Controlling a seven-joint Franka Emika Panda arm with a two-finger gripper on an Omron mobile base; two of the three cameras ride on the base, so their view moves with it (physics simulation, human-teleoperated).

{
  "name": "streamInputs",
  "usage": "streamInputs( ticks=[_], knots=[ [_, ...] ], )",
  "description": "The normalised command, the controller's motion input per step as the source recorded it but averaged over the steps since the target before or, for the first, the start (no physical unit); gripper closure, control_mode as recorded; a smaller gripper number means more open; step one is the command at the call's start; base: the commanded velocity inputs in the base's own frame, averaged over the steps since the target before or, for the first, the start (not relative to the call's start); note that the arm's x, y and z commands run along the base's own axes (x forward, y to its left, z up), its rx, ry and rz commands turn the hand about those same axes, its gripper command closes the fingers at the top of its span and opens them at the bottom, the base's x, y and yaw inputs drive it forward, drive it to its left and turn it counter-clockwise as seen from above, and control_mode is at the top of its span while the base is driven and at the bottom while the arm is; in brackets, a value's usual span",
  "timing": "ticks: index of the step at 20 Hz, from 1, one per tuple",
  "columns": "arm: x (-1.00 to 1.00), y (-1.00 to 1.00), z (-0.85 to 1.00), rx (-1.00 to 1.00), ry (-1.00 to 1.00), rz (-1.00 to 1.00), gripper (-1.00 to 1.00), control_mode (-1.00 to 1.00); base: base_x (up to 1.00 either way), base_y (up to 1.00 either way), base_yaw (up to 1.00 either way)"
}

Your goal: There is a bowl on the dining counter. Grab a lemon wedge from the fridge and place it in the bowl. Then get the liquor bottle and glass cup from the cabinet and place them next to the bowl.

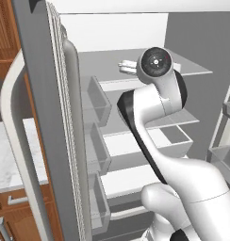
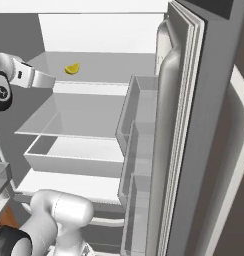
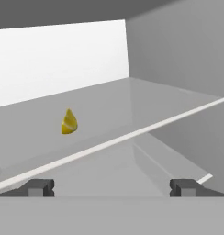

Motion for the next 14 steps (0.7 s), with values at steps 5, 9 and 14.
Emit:
streamInputs(
  ticks=[5,9,14],
  knots=[
    [0.06,0.06,0.00,0.00,0.00,0.00,-1.00,-1.00,0.00,0.00,0.00],
    [0.23,0.20,0.00,0.00,0.00,-0.02,-1.00,-1.00,0.00,0.00,0.00],
    [0.39,0.19,0.00,0.00,0.00,-0.02,-1.00,-1.00,0.00,0.00,0.00]
  ],
)
